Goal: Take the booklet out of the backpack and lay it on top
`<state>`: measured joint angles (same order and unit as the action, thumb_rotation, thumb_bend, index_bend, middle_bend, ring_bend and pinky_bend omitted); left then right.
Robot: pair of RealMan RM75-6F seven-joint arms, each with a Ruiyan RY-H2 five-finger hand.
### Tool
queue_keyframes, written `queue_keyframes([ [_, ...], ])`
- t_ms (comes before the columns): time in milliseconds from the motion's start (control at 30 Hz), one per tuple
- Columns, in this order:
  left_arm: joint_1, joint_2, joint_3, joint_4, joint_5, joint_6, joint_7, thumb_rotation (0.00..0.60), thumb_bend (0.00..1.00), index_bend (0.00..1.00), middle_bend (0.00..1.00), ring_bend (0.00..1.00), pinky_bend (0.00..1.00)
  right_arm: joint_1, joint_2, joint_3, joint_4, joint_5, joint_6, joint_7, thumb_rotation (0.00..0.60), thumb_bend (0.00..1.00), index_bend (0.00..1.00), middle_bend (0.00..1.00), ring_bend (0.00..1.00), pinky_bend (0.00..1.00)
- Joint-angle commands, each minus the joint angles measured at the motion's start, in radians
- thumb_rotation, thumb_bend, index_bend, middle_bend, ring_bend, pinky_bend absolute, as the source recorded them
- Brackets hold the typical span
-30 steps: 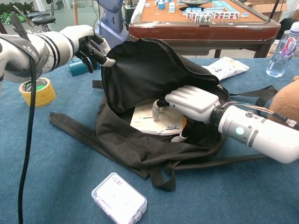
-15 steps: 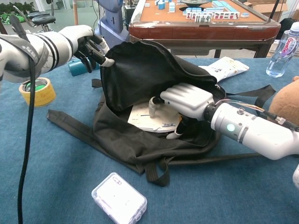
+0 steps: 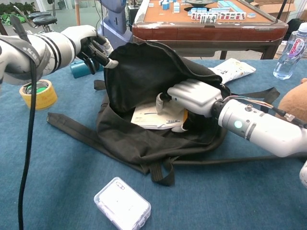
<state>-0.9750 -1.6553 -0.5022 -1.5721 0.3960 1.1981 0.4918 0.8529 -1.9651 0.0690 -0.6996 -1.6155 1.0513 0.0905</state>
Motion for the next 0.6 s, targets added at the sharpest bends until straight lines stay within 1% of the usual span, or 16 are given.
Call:
queue_keyframes([
  [33,0.0,0.0,0.001,-0.001,0.004,0.001,-0.001,0.6,0.37,0.63,0.66,0.65,0.53,0.005,-0.007,0.001,0.009,-0.001,0.007,0.005,0.6,0.22,0.36,0.31,0.23,0.33],
  [233,0.0,0.003,0.001,-0.006,0.002,0.002,0.001,0.6,0.37,0.63,0.66,0.65,0.53,0.014,-0.015,0.002,0.029,-0.003,0.021,0.02,0.6,0.29,0.36,0.33,0.23,0.33],
  [367,0.001,0.005,0.002,-0.007,0.001,0.001,0.0,0.6,0.37,0.63,0.66,0.65,0.53,0.016,-0.013,0.001,0.032,-0.004,0.032,0.027,0.6,0.36,0.38,0.34,0.24,0.33],
  [533,0.0,0.005,0.001,-0.008,0.0,0.0,-0.001,0.6,0.37,0.63,0.66,0.65,0.53,0.015,0.003,-0.001,0.017,-0.001,0.032,0.027,0.6,0.37,0.4,0.35,0.25,0.34],
  [600,0.0,0.005,0.0,-0.008,0.0,0.0,-0.002,0.6,0.37,0.63,0.66,0.65,0.53,0.015,0.006,-0.001,0.013,0.0,0.032,0.025,0.6,0.37,0.43,0.36,0.26,0.35],
])
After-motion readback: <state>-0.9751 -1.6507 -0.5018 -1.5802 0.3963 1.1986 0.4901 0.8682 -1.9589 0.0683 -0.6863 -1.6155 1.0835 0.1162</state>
